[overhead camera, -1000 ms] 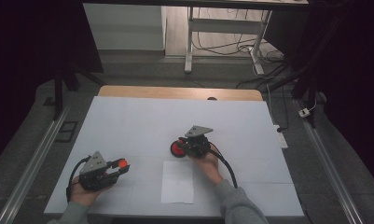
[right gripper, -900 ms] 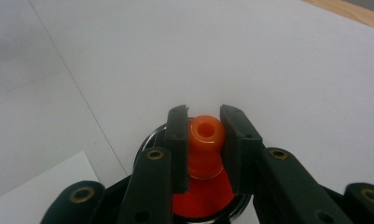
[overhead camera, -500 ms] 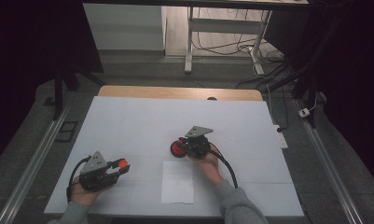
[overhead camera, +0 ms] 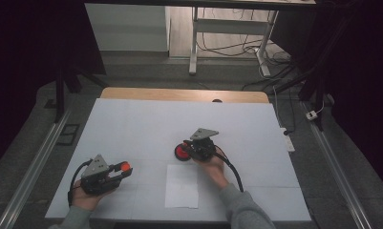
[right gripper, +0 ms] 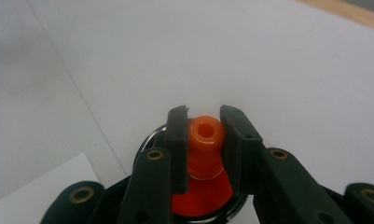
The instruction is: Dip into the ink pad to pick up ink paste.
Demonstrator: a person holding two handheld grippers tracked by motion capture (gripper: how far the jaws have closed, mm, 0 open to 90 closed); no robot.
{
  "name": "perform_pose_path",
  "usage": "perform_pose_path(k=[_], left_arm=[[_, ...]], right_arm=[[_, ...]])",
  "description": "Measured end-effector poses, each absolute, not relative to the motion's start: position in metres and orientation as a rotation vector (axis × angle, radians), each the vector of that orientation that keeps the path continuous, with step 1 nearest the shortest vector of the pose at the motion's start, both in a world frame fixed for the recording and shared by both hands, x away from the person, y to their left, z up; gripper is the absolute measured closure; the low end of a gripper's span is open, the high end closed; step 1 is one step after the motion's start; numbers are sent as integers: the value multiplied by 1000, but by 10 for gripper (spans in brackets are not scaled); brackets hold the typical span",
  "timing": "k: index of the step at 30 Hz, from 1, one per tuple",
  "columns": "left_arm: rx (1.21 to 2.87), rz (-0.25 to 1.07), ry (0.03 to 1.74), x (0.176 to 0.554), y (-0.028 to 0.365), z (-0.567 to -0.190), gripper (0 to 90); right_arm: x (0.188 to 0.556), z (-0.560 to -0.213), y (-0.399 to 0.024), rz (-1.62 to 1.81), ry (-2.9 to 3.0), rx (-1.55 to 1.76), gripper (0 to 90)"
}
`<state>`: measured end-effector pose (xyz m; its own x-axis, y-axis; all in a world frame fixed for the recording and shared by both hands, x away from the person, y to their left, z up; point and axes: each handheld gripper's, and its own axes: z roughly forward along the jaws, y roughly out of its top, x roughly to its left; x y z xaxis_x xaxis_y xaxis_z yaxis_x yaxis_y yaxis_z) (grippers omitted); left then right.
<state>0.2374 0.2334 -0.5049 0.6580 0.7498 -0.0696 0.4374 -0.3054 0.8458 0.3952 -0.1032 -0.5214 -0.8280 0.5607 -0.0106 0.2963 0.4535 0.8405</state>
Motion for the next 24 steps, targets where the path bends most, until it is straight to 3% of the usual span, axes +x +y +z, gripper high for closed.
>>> perform_pose_path(k=[7, 24], left_arm=[[1949, 425, 924, 237, 233, -505, 647], [1952, 427, 921, 237, 233, -505, 647]], right_arm=[[393, -506, -113, 1405, 2367, 743, 725], [392, -512, -107, 1344, 2420, 721, 724]])
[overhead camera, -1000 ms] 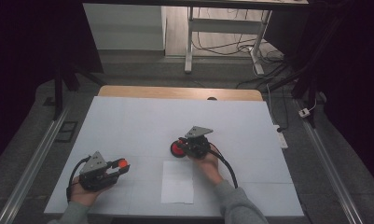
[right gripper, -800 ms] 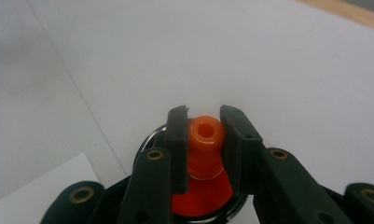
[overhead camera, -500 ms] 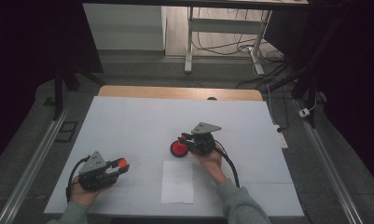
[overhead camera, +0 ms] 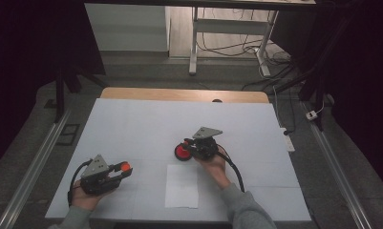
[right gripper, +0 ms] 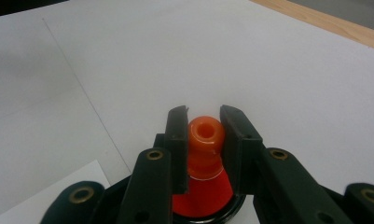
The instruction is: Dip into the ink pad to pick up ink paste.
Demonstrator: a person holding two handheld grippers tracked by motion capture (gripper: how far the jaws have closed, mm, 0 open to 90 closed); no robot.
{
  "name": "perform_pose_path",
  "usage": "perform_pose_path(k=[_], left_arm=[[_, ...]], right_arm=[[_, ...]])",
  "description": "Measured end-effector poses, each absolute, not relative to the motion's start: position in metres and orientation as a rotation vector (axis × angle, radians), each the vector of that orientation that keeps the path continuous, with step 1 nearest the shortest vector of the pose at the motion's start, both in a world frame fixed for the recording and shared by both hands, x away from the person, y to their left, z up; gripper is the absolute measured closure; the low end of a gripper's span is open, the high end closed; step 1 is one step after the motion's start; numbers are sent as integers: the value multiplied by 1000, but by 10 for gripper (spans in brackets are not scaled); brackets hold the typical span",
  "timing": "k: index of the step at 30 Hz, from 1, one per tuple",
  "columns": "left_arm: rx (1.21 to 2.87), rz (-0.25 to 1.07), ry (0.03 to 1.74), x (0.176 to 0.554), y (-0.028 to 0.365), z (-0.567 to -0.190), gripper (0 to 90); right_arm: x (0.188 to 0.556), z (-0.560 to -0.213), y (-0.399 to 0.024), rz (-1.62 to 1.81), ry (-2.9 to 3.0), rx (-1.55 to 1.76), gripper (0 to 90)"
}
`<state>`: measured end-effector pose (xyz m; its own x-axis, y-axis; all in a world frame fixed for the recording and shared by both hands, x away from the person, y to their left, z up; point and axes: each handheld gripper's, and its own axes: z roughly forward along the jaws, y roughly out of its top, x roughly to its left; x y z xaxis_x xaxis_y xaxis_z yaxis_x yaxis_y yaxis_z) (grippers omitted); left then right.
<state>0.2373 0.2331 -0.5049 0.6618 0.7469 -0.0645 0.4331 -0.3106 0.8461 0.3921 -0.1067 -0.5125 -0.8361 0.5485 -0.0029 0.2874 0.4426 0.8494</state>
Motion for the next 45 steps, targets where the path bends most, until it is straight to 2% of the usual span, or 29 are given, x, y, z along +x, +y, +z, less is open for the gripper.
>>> perform_pose_path(k=[45], left_arm=[[1960, 425, 916, 236, 230, -505, 647]], right_arm=[[390, -529, -103, 1322, 2413, 705, 728]])
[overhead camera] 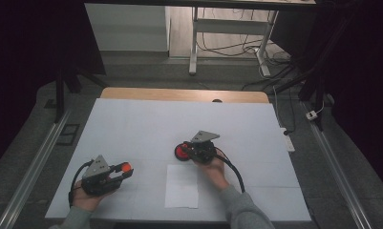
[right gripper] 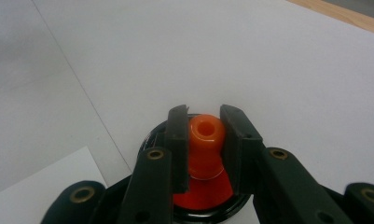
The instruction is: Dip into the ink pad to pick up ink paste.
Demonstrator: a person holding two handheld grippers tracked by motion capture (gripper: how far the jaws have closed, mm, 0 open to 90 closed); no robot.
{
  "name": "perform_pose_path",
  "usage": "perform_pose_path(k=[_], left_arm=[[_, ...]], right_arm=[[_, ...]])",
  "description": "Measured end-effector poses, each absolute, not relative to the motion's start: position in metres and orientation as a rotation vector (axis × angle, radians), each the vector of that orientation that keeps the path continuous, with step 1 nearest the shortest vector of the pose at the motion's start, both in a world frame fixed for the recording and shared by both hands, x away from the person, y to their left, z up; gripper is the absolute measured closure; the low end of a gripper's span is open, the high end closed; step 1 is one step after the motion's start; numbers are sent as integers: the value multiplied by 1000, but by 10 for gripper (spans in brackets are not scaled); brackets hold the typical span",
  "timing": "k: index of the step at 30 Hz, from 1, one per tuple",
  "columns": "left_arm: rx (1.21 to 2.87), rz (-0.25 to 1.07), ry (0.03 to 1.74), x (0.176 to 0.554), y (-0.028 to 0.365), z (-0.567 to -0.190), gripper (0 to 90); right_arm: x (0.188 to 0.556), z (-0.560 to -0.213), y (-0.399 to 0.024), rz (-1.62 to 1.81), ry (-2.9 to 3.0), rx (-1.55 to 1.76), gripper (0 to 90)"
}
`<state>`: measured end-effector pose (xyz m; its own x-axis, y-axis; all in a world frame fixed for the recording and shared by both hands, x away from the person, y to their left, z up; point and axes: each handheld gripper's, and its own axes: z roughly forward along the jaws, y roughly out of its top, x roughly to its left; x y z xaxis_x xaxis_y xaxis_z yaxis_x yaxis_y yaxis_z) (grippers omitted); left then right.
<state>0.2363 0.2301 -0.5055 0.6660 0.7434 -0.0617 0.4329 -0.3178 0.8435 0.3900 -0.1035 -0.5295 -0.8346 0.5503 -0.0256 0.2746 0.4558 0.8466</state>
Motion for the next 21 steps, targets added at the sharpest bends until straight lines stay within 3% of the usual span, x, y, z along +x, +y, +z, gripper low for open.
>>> perform_pose_path(k=[21], left_arm=[[1960, 425, 918, 237, 231, -506, 647]], right_arm=[[392, -529, -105, 1340, 2426, 742, 727]])
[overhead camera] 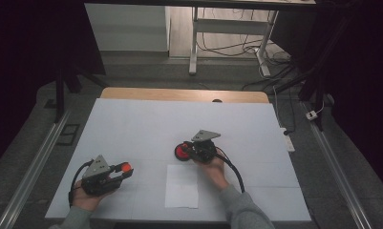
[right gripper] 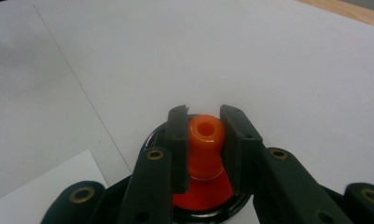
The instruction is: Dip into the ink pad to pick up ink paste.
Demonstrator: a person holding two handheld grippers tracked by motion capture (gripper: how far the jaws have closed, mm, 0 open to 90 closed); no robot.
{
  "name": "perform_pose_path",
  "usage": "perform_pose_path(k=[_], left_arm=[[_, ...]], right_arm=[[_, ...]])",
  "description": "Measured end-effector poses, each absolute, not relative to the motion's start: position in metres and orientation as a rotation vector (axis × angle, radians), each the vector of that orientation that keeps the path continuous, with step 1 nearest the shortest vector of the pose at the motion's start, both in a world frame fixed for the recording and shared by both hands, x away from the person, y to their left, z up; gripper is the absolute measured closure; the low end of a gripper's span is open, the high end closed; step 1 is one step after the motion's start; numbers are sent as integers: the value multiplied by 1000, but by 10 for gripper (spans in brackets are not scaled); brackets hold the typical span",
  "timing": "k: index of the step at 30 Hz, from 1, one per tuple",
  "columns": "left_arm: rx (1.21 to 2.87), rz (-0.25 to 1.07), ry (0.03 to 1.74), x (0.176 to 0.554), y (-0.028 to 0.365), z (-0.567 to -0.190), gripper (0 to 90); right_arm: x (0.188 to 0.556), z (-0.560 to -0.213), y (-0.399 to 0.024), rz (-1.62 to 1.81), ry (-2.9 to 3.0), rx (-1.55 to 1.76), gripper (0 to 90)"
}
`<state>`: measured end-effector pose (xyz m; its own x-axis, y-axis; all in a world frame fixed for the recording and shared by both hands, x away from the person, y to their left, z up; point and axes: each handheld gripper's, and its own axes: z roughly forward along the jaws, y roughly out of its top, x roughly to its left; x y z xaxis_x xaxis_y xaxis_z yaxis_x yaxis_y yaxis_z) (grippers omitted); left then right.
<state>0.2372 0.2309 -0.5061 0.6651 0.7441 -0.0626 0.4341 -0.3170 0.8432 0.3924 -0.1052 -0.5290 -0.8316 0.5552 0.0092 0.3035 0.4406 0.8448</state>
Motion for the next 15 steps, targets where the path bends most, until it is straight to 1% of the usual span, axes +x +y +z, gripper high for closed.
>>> perform_pose_path(k=[8, 11, 15], left_arm=[[1958, 426, 917, 237, 232, -506, 647], [1956, 427, 917, 238, 233, -506, 647], [1958, 425, 918, 238, 233, -506, 647]], right_arm=[[391, -526, -103, 1311, 2420, 728, 725], [392, -519, -109, 1411, 2365, 781, 725], [389, -506, -113, 1466, 2340, 771, 725]])
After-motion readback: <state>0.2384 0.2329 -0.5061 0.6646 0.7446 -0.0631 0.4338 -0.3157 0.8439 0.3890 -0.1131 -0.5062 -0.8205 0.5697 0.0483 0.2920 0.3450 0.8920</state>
